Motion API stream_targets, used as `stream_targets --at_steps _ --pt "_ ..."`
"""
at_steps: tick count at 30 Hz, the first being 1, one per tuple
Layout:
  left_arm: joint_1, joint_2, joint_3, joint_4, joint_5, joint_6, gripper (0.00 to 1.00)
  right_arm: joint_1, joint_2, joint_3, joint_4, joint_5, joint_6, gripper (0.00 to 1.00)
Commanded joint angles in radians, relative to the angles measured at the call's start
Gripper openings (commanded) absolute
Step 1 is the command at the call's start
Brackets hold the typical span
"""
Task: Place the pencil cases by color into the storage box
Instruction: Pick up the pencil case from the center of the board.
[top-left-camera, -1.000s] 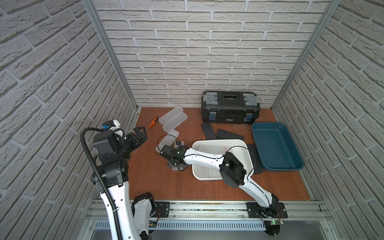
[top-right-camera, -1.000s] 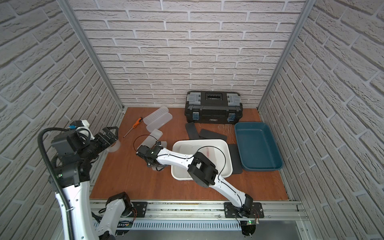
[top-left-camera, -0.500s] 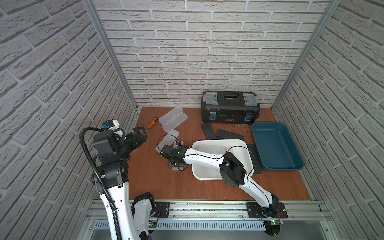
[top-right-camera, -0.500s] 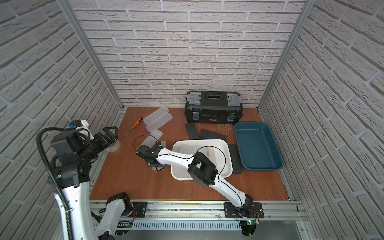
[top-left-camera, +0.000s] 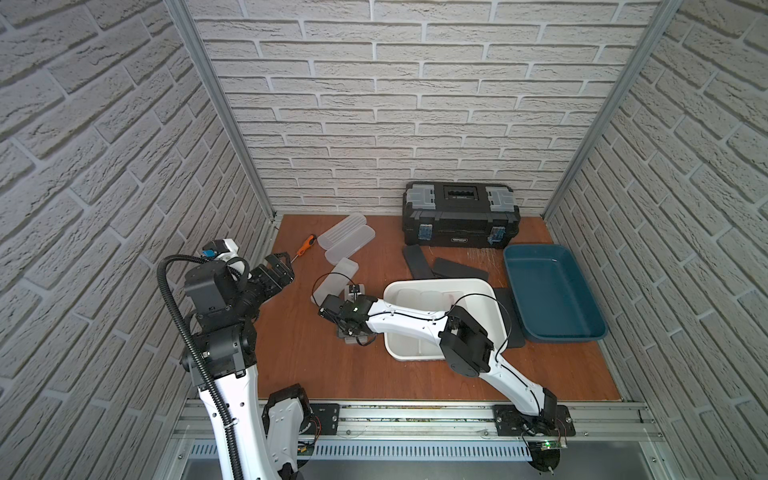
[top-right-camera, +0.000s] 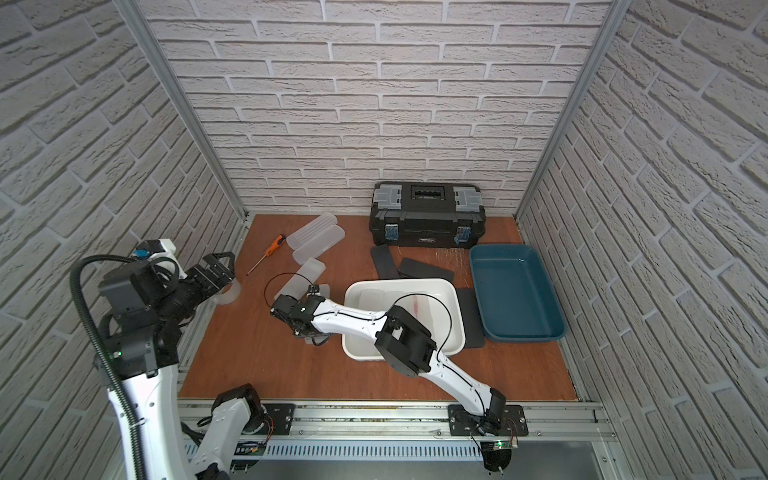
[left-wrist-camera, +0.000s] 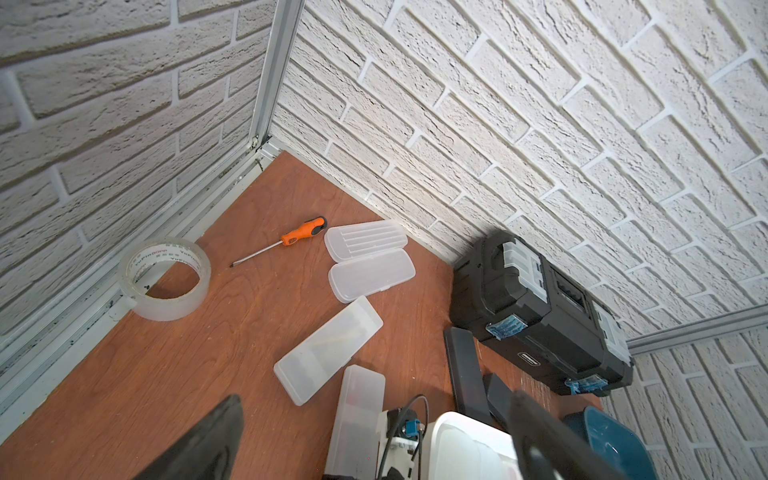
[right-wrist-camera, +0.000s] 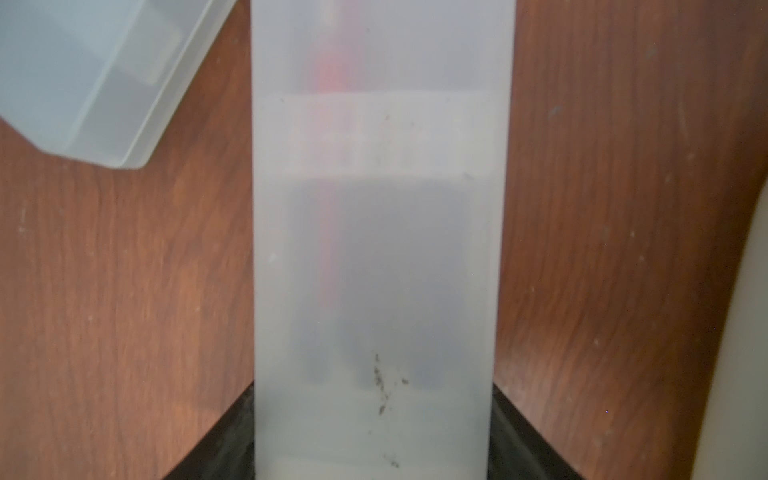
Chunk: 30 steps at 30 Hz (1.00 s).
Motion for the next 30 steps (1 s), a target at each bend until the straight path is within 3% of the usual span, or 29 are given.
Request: stream_targets --at_steps 1,18,30 --pt "-0.005 0.005 0.029 0.010 0.003 0.023 0.98 0.013 -0.094 -0.007 -0.001 0.045 -0.029 0.66" --pt "-0.010 0.049 0.077 0.006 0.001 0.032 0.98 0.023 -0.193 -0.008 -0.007 0.129 -0.083 0.65" --pt "-0.021 0.093 0.097 0.018 -0.008 0.041 0.98 0.010 -0.371 -0.092 0.013 0.199 -0.125 0.65"
